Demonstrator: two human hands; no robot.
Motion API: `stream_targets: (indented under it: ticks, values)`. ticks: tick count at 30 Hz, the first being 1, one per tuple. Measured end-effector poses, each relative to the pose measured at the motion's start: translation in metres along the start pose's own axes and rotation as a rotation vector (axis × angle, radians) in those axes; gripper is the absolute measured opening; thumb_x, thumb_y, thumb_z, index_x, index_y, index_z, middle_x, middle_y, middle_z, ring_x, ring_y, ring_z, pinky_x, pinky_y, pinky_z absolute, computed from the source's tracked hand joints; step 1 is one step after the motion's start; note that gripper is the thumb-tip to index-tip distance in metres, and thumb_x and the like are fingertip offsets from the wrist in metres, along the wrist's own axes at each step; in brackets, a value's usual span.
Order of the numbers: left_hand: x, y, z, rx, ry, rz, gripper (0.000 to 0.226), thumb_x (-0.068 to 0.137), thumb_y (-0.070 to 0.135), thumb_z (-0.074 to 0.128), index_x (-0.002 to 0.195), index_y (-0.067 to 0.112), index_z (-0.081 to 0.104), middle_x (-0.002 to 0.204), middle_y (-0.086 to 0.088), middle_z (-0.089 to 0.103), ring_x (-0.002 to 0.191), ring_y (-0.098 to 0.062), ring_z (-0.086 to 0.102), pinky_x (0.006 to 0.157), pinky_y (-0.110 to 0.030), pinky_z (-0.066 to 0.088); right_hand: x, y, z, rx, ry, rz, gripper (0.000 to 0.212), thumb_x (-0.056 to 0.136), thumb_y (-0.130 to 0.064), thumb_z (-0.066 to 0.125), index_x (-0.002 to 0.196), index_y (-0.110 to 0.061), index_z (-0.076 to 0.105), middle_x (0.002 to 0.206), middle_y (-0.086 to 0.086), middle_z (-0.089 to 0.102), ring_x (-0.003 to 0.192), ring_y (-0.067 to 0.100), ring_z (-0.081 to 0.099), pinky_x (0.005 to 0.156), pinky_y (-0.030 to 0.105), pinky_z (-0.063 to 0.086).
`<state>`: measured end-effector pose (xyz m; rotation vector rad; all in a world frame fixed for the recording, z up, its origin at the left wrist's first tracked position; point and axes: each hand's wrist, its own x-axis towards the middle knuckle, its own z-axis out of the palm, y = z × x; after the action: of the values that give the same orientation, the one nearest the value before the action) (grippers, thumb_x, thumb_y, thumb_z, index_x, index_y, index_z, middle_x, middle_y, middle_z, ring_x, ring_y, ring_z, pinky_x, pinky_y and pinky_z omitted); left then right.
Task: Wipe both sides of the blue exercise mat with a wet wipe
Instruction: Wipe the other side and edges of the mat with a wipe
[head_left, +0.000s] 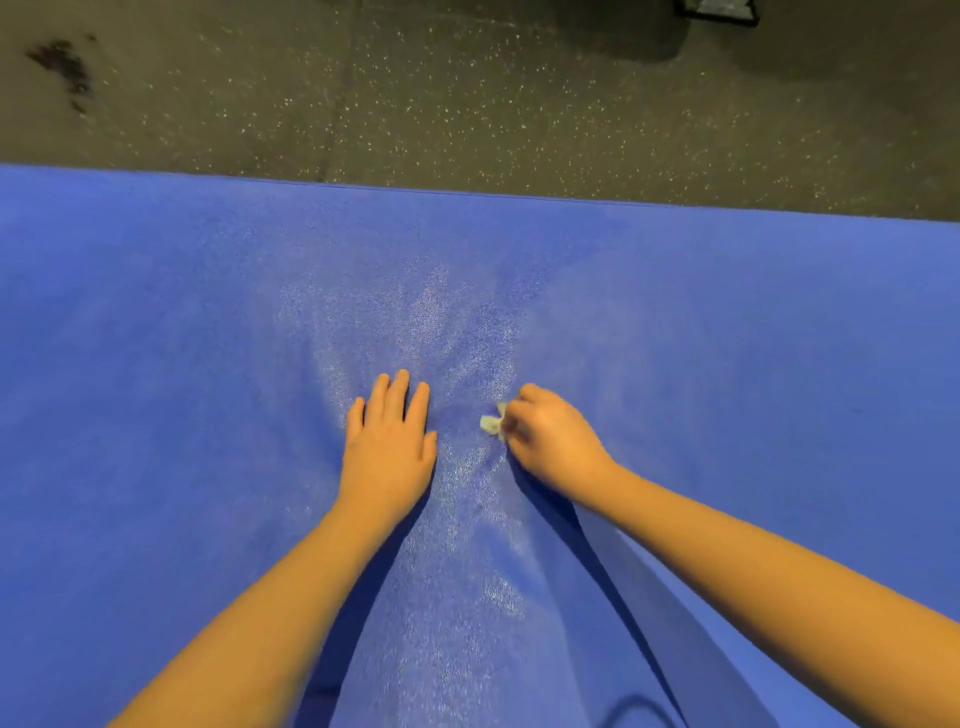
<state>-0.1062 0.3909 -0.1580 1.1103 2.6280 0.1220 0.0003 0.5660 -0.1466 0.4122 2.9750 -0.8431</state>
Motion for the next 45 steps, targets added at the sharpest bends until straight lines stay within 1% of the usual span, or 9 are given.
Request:
stream_targets:
  ticks: [6,14,18,20,25,29,32,40,45]
  values:
    - [-0.053,0.011,-0.032,0.201,-0.432,0.193,0.067,0.101,0.046,0.034,0.156,0.021,0.005,0.163,-0.004,-0.008,0.149,-0.028,-0.003,0.119,-0.042,0.013,-0.054,-0.036,0.009,0.126,-0.223,-0.083,0.019,0.088,-0.015,0.056,0.080,-0.003,0.068,0.084,0.013,0.056,0.077,0.032,0.054,0.065,0.041,0.045]
    - [-0.109,0.016,-0.062,0.307,-0.714,0.410,0.068,0.100,0.049,0.036,0.156,0.024,0.005,0.163,0.000,-0.005,0.148,-0.025,0.004,0.118,-0.040,0.017,-0.071,-0.036,0.011,0.112,-0.052,0.159,0.013,0.089,-0.012,0.059,0.083,-0.005,0.068,0.089,0.013,0.057,0.083,0.031,0.054,0.067,0.035,0.043]
    - [-0.136,0.020,-0.091,0.405,-0.895,0.487,0.066,0.099,0.048,0.039,0.155,0.024,0.013,0.163,0.000,0.003,0.143,-0.027,0.022,0.115,-0.043,0.022,-0.101,-0.057,0.007,0.206,-0.258,0.097,0.018,0.091,-0.017,0.059,0.083,-0.005,0.070,0.087,0.008,0.056,0.081,0.018,0.054,0.063,0.013,0.035]
    - [-0.148,0.022,-0.099,0.431,-0.947,0.485,0.065,0.099,0.048,0.041,0.154,0.023,0.018,0.162,0.000,0.007,0.139,-0.029,0.030,0.112,-0.045,0.026,-0.099,-0.050,0.000,0.209,-0.268,0.157,0.016,0.090,-0.017,0.060,0.084,-0.009,0.072,0.088,0.006,0.056,0.087,0.019,0.059,0.069,0.022,0.042]
    - [-0.170,0.021,-0.093,0.299,-0.778,0.417,0.075,0.086,0.049,0.058,0.147,0.019,0.027,0.152,-0.001,0.021,0.136,-0.025,0.028,0.110,-0.043,0.027,-0.112,-0.059,-0.008,0.235,-0.123,0.295,0.019,0.091,-0.015,0.061,0.082,-0.002,0.071,0.084,0.002,0.054,0.091,0.012,0.058,0.060,0.008,0.034]
    - [-0.173,0.021,-0.087,0.260,-0.802,0.359,0.091,0.085,0.048,0.056,0.155,0.026,0.001,0.162,0.002,-0.009,0.148,-0.021,-0.004,0.118,-0.046,0.010,-0.151,-0.073,-0.016,0.376,-0.304,0.133,0.007,0.081,-0.009,0.067,0.079,-0.011,0.073,0.081,-0.001,0.060,0.073,0.006,0.057,0.070,0.023,0.045]
    - [-0.170,0.024,-0.088,0.223,-0.860,0.309,0.097,0.084,0.056,0.058,0.155,0.028,-0.002,0.161,0.005,-0.017,0.149,-0.020,-0.010,0.120,-0.043,0.010,-0.156,-0.069,-0.016,0.412,-0.172,0.186,0.006,0.084,-0.012,0.069,0.082,-0.009,0.074,0.073,-0.008,0.052,0.070,-0.008,0.055,0.067,0.011,0.038]
    - [-0.184,0.032,-0.074,0.188,-0.791,0.266,0.112,0.077,0.067,0.064,0.154,0.029,-0.008,0.160,0.008,-0.021,0.148,-0.020,-0.015,0.120,-0.043,0.004,-0.194,-0.081,-0.017,0.420,-0.319,-0.067,0.011,0.076,-0.007,0.069,0.081,-0.015,0.076,0.084,0.001,0.067,0.078,0.011,0.061,0.073,0.023,0.047]
    - [-0.192,0.018,-0.064,0.080,-0.714,0.249,0.109,0.077,0.069,0.063,0.153,0.035,-0.007,0.158,0.014,-0.022,0.147,-0.014,-0.019,0.119,-0.039,-0.001,-0.181,-0.085,-0.008,0.305,-0.115,0.011,0.008,0.082,-0.010,0.068,0.083,-0.014,0.075,0.087,0.003,0.064,0.082,0.020,0.061,0.074,0.030,0.047]
